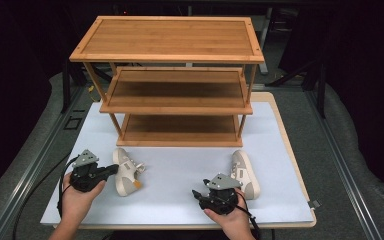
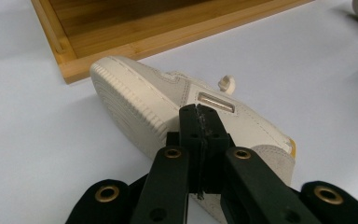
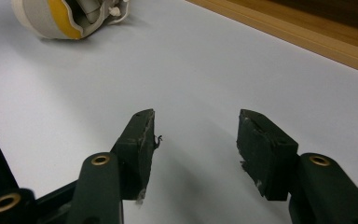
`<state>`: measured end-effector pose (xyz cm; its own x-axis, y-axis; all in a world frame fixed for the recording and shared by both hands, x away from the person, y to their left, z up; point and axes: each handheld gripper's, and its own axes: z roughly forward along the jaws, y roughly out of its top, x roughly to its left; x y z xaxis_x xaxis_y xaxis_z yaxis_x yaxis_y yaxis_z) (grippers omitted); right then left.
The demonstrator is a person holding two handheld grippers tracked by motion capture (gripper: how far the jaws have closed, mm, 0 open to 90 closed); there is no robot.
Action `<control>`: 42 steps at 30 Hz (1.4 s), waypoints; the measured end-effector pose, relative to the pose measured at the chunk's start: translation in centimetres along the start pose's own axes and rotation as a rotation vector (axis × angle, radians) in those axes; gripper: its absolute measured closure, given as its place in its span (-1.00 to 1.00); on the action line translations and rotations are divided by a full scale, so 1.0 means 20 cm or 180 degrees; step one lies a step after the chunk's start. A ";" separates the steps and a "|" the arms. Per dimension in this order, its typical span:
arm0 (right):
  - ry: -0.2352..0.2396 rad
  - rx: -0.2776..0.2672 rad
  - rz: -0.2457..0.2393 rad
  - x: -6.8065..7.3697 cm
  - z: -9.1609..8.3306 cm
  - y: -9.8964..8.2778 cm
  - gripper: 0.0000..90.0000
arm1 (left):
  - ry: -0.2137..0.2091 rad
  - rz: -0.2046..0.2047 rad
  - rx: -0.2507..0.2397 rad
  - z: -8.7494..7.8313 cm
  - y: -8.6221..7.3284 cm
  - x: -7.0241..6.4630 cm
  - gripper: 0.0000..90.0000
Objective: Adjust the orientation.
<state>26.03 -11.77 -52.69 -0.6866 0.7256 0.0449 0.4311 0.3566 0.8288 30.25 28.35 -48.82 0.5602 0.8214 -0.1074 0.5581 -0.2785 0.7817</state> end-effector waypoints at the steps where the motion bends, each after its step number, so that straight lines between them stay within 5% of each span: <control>1: -0.0002 0.0000 0.0001 0.00 0.00 0.00 0.03 | -0.0007 0.0001 -0.0005 0.00 0.00 0.00 1.00; 9: -0.0003 -0.0031 0.0035 0.00 -0.01 0.00 0.03 | 0.0145 0.0028 -0.0019 -0.02 -0.03 -0.01 1.00; 19: 0.0008 -0.0076 0.0100 -0.01 -0.02 0.00 0.03 | 0.0343 -0.0212 0.0074 -0.10 -0.14 0.08 1.00; 24: -0.0013 -0.0086 0.0094 -0.01 -0.03 0.01 0.02 | 0.0515 -0.0459 0.0054 -0.15 -0.17 0.13 0.99; 29: -0.0015 -0.0098 0.0100 -0.01 -0.04 0.01 0.02 | 0.0486 -0.0547 -0.0068 -0.18 -0.17 0.12 0.99; 34: 0.0004 -0.0100 0.0101 -0.01 -0.03 0.01 0.02 | 0.0591 -0.0497 -0.0074 -0.18 -0.18 0.10 0.75; 37: -0.0006 -0.0088 0.0097 -0.01 -0.03 0.01 0.02 | 0.0514 -0.0631 -0.0209 -0.20 -0.18 0.10 0.49; 42: -0.0001 -0.0082 0.0106 -0.02 -0.03 0.00 0.02 | 0.0434 -0.0641 -0.0179 -0.20 -0.19 0.08 0.42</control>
<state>25.94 -12.30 -52.31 -0.6720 0.7370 0.0726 0.4385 0.3169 0.8410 26.64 32.76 -49.61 0.3513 0.9181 -0.1834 0.6130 -0.0775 0.7862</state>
